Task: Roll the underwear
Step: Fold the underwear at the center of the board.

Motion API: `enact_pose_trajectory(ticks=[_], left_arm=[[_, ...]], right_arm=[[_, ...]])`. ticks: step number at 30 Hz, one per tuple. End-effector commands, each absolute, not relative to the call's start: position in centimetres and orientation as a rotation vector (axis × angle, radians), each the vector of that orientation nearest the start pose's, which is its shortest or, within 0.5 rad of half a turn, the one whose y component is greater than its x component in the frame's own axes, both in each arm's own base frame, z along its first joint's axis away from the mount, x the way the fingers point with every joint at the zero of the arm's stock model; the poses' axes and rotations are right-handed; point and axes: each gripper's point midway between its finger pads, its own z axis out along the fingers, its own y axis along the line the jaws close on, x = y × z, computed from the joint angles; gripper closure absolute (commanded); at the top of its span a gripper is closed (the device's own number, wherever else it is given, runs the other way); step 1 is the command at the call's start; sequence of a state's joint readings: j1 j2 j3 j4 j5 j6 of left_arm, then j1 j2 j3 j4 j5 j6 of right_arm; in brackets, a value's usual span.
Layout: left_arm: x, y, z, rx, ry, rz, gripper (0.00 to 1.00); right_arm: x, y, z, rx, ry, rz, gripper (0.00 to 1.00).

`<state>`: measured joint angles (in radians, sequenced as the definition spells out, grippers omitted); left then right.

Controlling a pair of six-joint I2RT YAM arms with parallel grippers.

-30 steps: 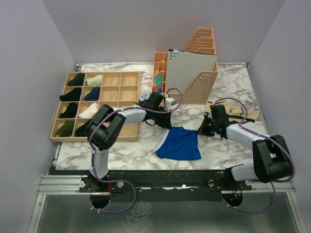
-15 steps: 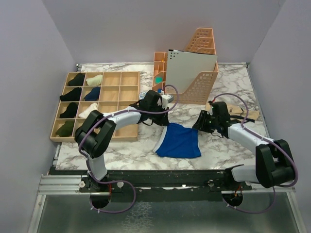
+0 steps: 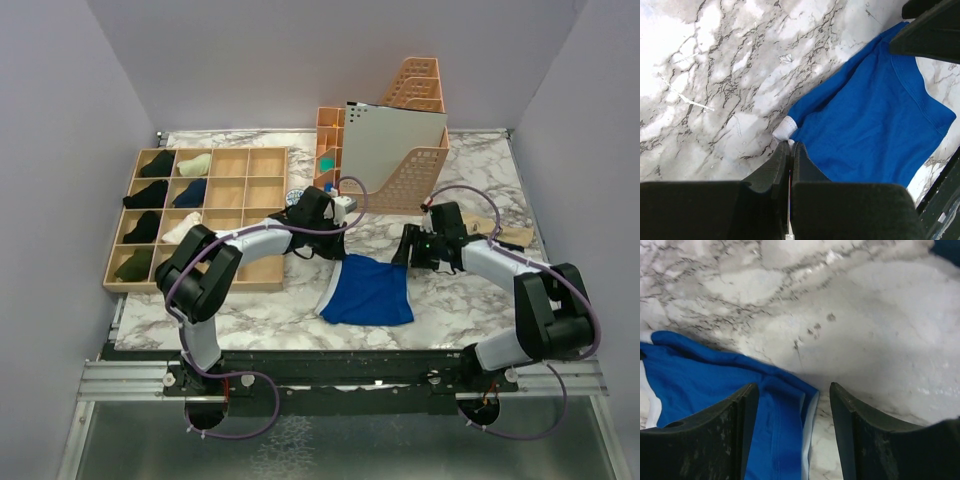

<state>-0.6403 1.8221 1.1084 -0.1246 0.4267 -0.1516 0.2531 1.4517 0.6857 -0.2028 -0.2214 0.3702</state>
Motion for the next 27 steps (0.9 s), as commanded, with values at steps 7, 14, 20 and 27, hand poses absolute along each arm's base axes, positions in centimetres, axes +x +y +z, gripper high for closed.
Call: enact_pose_trajectory(ticks=[7, 14, 20, 27], left_arm=[[31.0, -32.3, 5.3, 0.808, 2.372, -0.846, 1.00], [30.9, -31.8, 4.6, 0.822, 2.398, -0.818, 1.00], [30.9, -31.1, 4.2, 0.811, 2.407, -0.797, 1.00], [31.0, -31.1, 4.4, 0.808, 2.401, -0.819, 1.00]], right_arm=[[27.7, 14.0, 1.4, -0.055, 2.706, 0.601, 0.42], [27.0, 13.6, 1.3, -0.017, 2.732, 0.583, 0.53], [27.1, 13.2, 1.2, -0.004, 2.734, 0.549, 0.58], [27.2, 13.6, 0.4, -0.024, 2.738, 0.571, 0.91]])
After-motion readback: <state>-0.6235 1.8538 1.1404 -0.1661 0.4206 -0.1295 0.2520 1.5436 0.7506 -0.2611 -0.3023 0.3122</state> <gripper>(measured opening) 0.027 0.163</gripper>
